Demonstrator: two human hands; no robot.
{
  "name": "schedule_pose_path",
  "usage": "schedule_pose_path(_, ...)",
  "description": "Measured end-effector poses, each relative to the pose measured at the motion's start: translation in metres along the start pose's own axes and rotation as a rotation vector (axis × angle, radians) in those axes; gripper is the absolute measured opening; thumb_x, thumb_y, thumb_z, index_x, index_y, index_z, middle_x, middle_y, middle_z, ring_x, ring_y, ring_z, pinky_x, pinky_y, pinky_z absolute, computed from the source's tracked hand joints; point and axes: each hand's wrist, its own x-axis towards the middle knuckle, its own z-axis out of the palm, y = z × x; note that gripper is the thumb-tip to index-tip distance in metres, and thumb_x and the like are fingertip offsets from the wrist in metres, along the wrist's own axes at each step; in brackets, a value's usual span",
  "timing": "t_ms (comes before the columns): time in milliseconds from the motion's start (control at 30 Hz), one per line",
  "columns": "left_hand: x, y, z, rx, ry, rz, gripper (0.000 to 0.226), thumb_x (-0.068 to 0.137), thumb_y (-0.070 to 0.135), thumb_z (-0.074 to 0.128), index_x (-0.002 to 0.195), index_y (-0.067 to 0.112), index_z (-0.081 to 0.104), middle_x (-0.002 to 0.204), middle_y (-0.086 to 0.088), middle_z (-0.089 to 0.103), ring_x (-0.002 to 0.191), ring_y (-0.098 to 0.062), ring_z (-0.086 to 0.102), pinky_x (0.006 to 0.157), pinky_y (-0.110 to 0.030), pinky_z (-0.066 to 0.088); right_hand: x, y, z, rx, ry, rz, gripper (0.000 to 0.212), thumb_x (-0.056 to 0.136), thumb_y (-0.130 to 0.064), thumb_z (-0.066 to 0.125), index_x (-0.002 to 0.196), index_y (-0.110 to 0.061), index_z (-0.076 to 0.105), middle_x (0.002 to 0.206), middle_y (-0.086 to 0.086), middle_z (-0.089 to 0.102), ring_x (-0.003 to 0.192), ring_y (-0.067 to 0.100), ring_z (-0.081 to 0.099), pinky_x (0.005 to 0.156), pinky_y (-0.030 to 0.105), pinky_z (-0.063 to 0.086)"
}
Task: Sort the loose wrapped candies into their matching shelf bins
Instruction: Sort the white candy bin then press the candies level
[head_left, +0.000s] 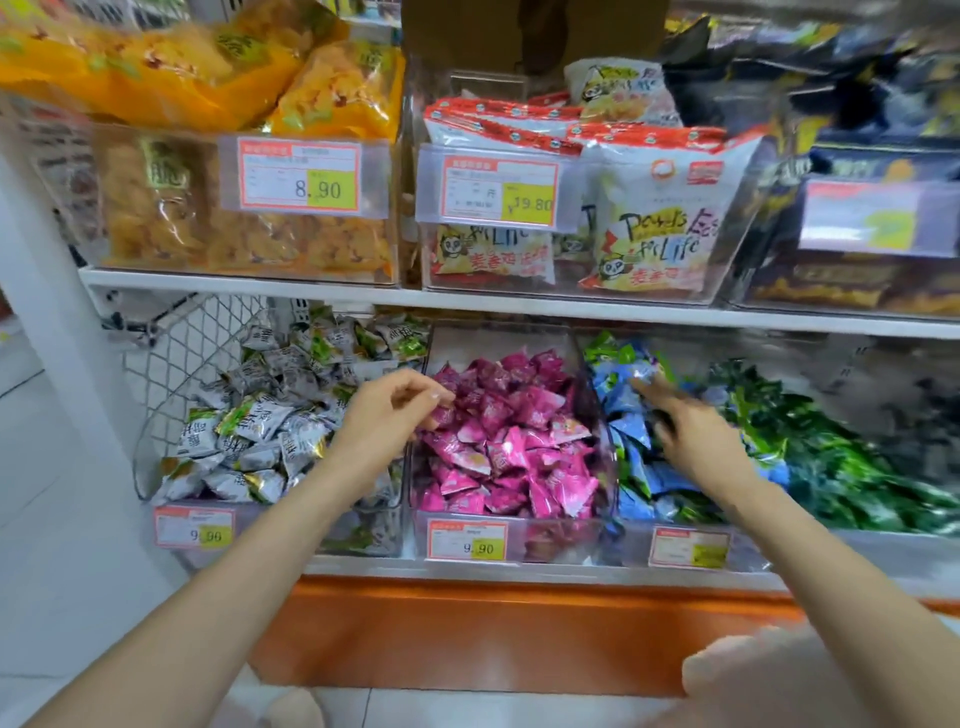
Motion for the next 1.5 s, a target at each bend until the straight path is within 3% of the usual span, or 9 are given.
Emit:
schedule_pose_path(100, 0.002, -0.001, -0.003, 0.038, 0.031, 0.045, 0.018, 0.094, 0.010, 0.051, 0.088, 0.016, 0.067, 0.082, 0.006, 0.067, 0.060, 0.005, 0.058, 0.052, -0.009, 0.042, -0.002, 0.004, -0.001, 0.040, -0.243, 0.017, 0.049, 0.095, -0.024, 0.052, 0.142, -0.025, 0.038, 0.154, 0.010, 0.023, 0.139, 0.025, 0.032, 0.111, 0.051, 0.025)
schedule_pose_path(300, 0.002, -0.004, -0.023, 0.154, 0.159, 0.112, 0.007, 0.094, 0.017, 0.053, 0.098, 0.017, 0.058, 0.094, 0.000, 0.064, 0.076, -0.010, 0.061, 0.068, -0.023, 0.048, 0.004, 0.003, 0.016, -0.173, -0.243, -0.031, 0.054, 0.096, -0.043, 0.038, 0.147, -0.030, 0.025, 0.158, 0.007, 0.013, 0.145, 0.026, 0.011, 0.115, 0.052, 0.011)
schedule_pose_path(433, -0.008, -0.013, -0.043, 0.335, 0.235, 0.144, 0.006, 0.092, 0.019, 0.055, 0.098, 0.018, 0.058, 0.089, 0.008, 0.060, 0.080, -0.001, 0.054, 0.067, -0.011, 0.040, 0.012, -0.003, 0.019, -0.221, -0.256, 0.001, 0.054, 0.097, -0.044, 0.037, 0.147, -0.033, 0.021, 0.158, 0.007, 0.009, 0.145, 0.028, 0.008, 0.114, 0.051, 0.008)
schedule_pose_path(533, -0.014, -0.024, -0.059, 0.513, 0.231, 0.143, 0.005, 0.092, 0.018, 0.056, 0.096, 0.018, 0.060, 0.090, 0.009, 0.061, 0.084, -0.007, 0.055, 0.068, -0.016, 0.040, 0.012, -0.006, 0.011, -0.240, -0.209, 0.001, 0.054, 0.095, -0.042, 0.045, 0.145, -0.033, 0.029, 0.155, 0.011, 0.022, 0.144, 0.031, 0.013, 0.112, 0.054, 0.010)
schedule_pose_path(700, -0.021, -0.045, -0.085, 0.655, 0.182, 0.133, 0.008, 0.089, 0.022, 0.060, 0.096, 0.020, 0.063, 0.099, 0.007, 0.063, 0.098, -0.012, 0.055, 0.083, -0.034, 0.046, 0.002, -0.028, 0.002, -0.149, 0.067, -0.155, 0.044, 0.079, -0.016, 0.073, 0.121, -0.014, 0.063, 0.130, 0.024, 0.053, 0.125, 0.046, 0.044, 0.096, 0.065, 0.033)
schedule_pose_path(833, -0.022, -0.057, -0.099, 0.765, 0.064, 0.187, 0.022, 0.082, 0.034, 0.068, 0.101, 0.024, 0.066, 0.108, 0.006, 0.063, 0.108, -0.017, 0.050, 0.089, -0.037, 0.041, -0.008, -0.064, -0.003, -0.032, 0.146, -0.357, 0.032, 0.079, -0.018, 0.065, 0.111, -0.012, 0.069, 0.118, 0.021, 0.062, 0.110, 0.044, 0.056, 0.090, 0.059, 0.042)
schedule_pose_path(1033, -0.024, -0.075, -0.080, 0.958, -0.072, 0.292, 0.046, 0.082, 0.040, 0.066, 0.125, 0.027, 0.057, 0.123, 0.006, 0.050, 0.118, -0.016, 0.037, 0.101, -0.031, 0.029, -0.026, -0.125, 0.006, 0.166, -0.038, -0.556, 0.032, 0.082, -0.020, 0.053, 0.110, -0.018, 0.069, 0.124, 0.006, 0.062, 0.113, 0.028, 0.056, 0.098, 0.044, 0.038)
schedule_pose_path(1300, -0.007, -0.074, -0.076, 0.962, 0.104, 0.290, 0.031, 0.083, 0.040, 0.064, 0.108, 0.022, 0.061, 0.108, 0.006, 0.057, 0.105, -0.017, 0.045, 0.078, -0.028, 0.026, -0.027, -0.169, 0.027, 0.269, -0.174, -0.678, 0.031, 0.087, -0.012, 0.059, 0.115, -0.024, 0.066, 0.127, -0.001, 0.059, 0.116, 0.017, 0.049, 0.099, 0.037, 0.039)
schedule_pose_path(1500, 0.013, -0.066, -0.092, 0.873, 0.245, 0.234, 0.027, 0.085, 0.032, 0.064, 0.108, 0.018, 0.062, 0.111, 0.001, 0.060, 0.106, -0.021, 0.047, 0.084, -0.033, 0.033, -0.003, -0.211, 0.039, 0.218, -0.194, -0.664, 0.025, 0.088, -0.034, 0.060, 0.111, -0.027, 0.068, 0.104, -0.003, 0.062, 0.100, 0.021, 0.047, 0.086, 0.037, 0.035)
